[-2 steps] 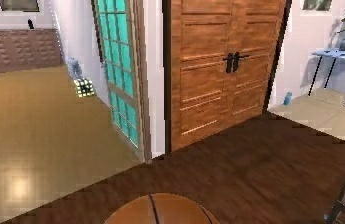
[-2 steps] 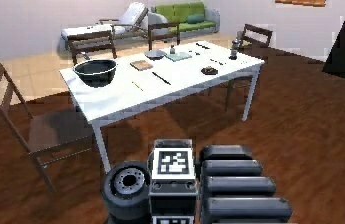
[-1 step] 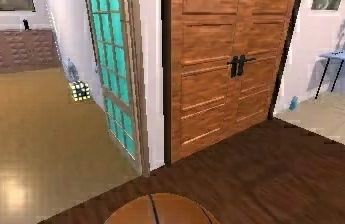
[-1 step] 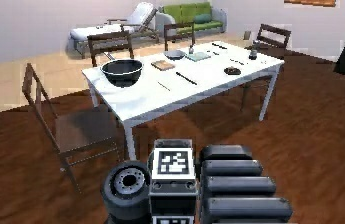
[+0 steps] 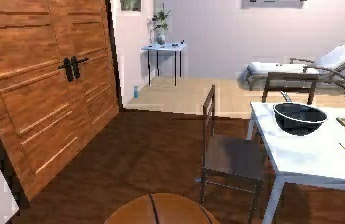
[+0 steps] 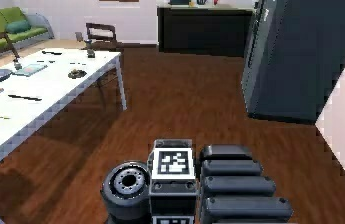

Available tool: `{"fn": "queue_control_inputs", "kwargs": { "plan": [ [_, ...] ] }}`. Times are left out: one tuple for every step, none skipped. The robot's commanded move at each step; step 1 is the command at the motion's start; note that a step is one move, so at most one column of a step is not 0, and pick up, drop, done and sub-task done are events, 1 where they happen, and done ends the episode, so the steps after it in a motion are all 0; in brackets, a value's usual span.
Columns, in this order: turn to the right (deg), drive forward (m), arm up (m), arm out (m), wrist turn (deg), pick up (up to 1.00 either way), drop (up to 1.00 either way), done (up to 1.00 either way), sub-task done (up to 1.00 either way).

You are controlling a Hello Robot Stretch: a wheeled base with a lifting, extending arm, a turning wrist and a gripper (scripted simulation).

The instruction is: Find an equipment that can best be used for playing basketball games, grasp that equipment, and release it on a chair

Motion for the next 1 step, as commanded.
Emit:
{"fn": "queue_control_inputs", "kwargs": {
  "plan": [
    [45.0,0.0,0.0,0.0,0.0,0.0,0.0,0.0,0.0]
  ]
}}
